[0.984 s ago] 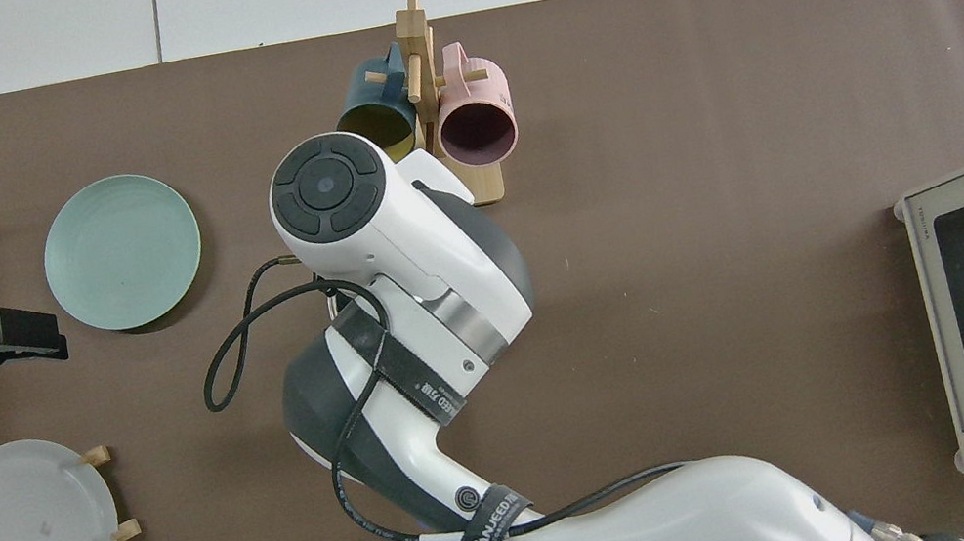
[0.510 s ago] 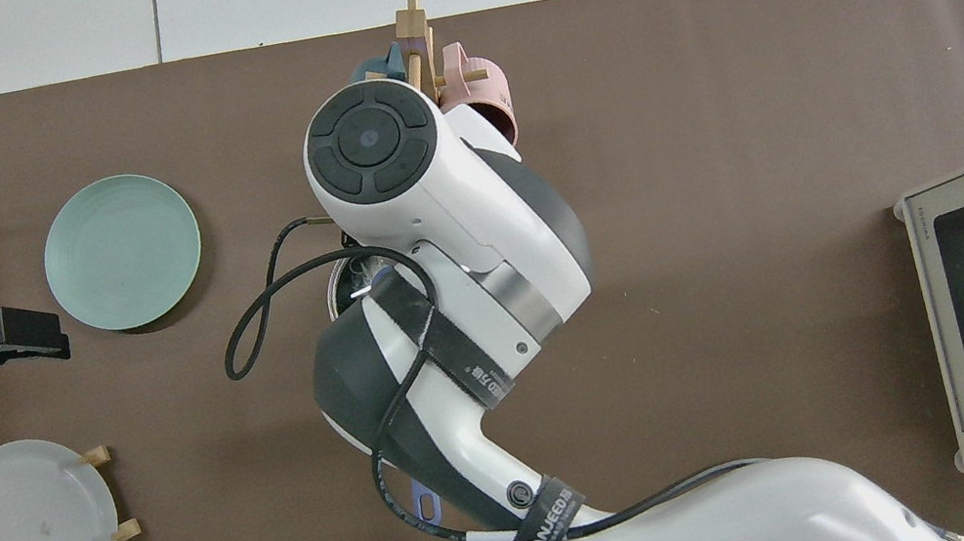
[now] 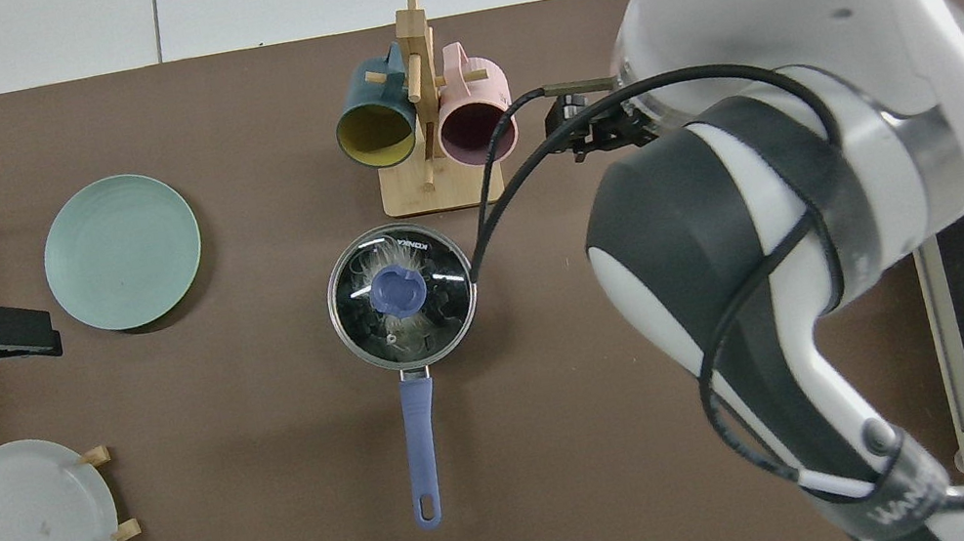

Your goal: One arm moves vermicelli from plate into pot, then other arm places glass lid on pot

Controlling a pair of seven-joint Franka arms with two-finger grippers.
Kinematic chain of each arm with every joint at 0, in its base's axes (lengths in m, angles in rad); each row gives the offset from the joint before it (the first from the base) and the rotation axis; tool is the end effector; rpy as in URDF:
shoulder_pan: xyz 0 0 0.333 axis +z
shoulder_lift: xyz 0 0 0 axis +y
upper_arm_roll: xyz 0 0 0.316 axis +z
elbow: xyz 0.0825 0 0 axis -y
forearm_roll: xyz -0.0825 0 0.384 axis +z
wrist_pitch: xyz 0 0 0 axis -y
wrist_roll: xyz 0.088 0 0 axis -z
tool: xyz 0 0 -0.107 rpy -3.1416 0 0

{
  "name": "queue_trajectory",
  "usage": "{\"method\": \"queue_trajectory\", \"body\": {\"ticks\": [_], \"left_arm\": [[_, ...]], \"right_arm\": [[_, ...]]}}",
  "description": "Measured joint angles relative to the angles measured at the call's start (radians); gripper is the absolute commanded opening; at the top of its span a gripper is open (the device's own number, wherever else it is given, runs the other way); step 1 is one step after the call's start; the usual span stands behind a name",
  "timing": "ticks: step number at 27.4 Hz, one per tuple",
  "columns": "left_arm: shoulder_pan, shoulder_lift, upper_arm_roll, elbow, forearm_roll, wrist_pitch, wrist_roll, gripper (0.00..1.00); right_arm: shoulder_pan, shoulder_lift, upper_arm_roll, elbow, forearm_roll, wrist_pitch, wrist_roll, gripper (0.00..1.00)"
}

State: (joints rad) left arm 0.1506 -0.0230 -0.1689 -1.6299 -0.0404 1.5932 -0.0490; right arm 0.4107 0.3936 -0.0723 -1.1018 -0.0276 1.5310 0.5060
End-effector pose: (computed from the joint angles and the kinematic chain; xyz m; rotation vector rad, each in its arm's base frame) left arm 0.5484 -0.0153 0.6111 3.1051 0.0496 -0.0237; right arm 0.6251 0.2285 0.6012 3.0948 -0.2531 0.0871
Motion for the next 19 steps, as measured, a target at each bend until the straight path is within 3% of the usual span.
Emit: {"method": "queue_trajectory", "body": {"ticks": [9, 15, 19], "left_arm": [[0.0, 0.0, 0.0, 0.0, 0.0, 0.0, 0.0, 1.0], [0.0, 0.0, 0.001, 0.0, 0.0, 0.0, 0.0, 1.0], [0.0, 0.0, 0.001, 0.0, 0.0, 0.0, 0.0, 1.0]], "right_arm": [[-0.092, -0.152, -0.001, -0.197, 0.0, 0.019, -0.125, 1.0], [-0.124, -0.259, -0.001, -0.443, 0.0, 0.218, -0.145, 1.0], [-0.143, -0.301, -0.001, -0.541, -0.002, 0.263, -0.169, 1.0]]}}
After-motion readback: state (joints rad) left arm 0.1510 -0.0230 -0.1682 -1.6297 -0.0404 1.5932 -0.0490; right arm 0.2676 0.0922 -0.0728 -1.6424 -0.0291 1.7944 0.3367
